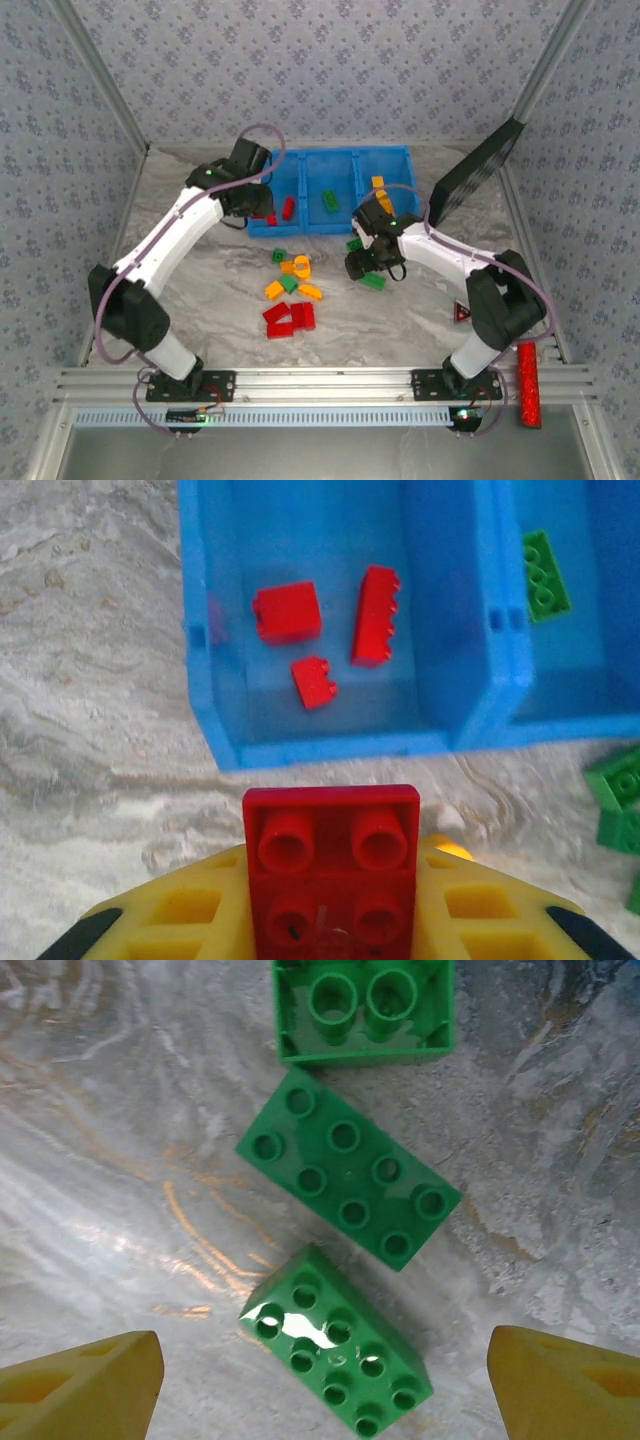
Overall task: Sort the legos into containers by color
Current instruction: Place the lego in the container, then pick up the lego from the center of the table.
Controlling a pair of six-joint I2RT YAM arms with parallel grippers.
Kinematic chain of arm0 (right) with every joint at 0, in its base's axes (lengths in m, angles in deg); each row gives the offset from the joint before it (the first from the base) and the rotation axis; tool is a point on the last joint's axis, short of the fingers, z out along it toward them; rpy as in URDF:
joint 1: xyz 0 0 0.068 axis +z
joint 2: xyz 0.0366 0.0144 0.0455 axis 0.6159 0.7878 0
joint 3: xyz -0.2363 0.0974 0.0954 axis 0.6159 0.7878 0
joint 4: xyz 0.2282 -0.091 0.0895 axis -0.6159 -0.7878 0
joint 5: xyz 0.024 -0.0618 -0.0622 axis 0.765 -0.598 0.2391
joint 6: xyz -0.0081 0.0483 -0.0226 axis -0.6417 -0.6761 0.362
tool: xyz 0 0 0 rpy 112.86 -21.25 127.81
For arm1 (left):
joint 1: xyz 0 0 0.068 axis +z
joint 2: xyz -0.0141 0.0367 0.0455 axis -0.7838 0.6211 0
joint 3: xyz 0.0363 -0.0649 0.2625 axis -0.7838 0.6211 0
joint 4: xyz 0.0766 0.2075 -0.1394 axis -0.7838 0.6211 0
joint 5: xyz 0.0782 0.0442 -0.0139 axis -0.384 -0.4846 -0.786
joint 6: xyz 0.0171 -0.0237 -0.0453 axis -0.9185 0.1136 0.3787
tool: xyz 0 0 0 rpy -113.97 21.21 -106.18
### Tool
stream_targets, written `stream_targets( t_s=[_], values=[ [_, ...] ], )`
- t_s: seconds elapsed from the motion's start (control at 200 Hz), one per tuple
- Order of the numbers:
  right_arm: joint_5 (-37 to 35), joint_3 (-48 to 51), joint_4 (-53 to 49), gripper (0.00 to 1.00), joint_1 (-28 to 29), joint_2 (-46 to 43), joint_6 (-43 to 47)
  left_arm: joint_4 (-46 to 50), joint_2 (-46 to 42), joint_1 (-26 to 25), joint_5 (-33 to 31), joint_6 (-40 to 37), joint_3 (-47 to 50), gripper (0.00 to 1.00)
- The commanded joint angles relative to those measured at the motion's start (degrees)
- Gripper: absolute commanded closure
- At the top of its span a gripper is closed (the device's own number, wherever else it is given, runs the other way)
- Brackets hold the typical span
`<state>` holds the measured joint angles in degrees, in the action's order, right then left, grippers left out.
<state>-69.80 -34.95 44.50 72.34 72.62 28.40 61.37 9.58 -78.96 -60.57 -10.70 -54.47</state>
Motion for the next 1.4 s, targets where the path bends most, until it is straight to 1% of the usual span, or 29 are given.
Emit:
stream_targets(
  t_s=[0.0, 0.19, 0.355, 0.49, 0.52, 0.65, 0.775, 0.91, 1.045, 1.124, 1.219, 1.329, 1.394],
  values=[
    [-5.85, -2.39, -3.81, 0.14, 1.31, 2.62, 1.31, -4.09, 4.76, 2.05, 1.29, -3.76, -3.24, 0.77],
    [-4.08, -1.28, -4.42, 0.14, 1.94, 3.46, 1.43, -6.58, 14.38, 2.92, 2.63, -4.47, -7.4, 0.78],
    [-2.76, 1.0, -4.03, 0.13, 1.38, 4.64, 1.35, -6.09, 22.71, 3.05, 3.68, -5.42, -14.87, 0.78],
    [-2.27, 0.84, -4.45, 0.14, 1.05, 6.67, 1.56, -5.08, 28.65, 3.49, 4.32, -5.87, -20.43, 0.78],
    [-1.81, 0.63, -4.28, 0.14, 1.05, 7.11, 1.84, -4.9, 30.1, 3.66, 4.61, -5.8, -22.88, 0.78],
    [-0.85, -1.27, -4.63, 0.17, 1.01, 9.34, 2.65, -4.14, 34.4, 4.28, 5.75, -5.45, -26.29, 0.78],
    [0.02, -2.69, -5.28, 0.23, 1.15, 11.14, 2.58, -3.17, 38.14, 4.83, 6.81, -5.35, -28.62, 0.78],
    [1.81, -3.65, -6.3, 0.33, 1.65, 12.52, 2.4, -2.77, 41.19, 5.12, 7.78, -5.27, -30.58, 0.78],
    [2.7, -3.67, -7.26, 0.45, 2.67, 13.08, 2.06, -2.42, 43.04, 5.12, 8.16, -5.18, -32.6, 0.75],
    [3.2, -3.16, -7.32, 0.51, 3.23, 13.31, 1.57, -2.16, 43.75, 5.23, 8.07, -5.16, -33.51, 0.71],
    [3.84, -2.56, -7.02, 0.58, 3.62, 13.51, 1.09, -2.09, 44.36, 5.38, 8.13, -5.43, -34.13, 0.63],
    [4.36, -1.73, -7.12, 0.63, 4.26, 13.26, 0.08, -1.47, 44.59, 5.62, 8.12, -5.79, -34.67, 0.53],
    [4.94, -1.24, -7.25, 0.66, 4.52, 12.27, -0.19, -1.28, 44.36, 5.8, 7.81, -6.04, -34.59, 0.49]
  ],
)
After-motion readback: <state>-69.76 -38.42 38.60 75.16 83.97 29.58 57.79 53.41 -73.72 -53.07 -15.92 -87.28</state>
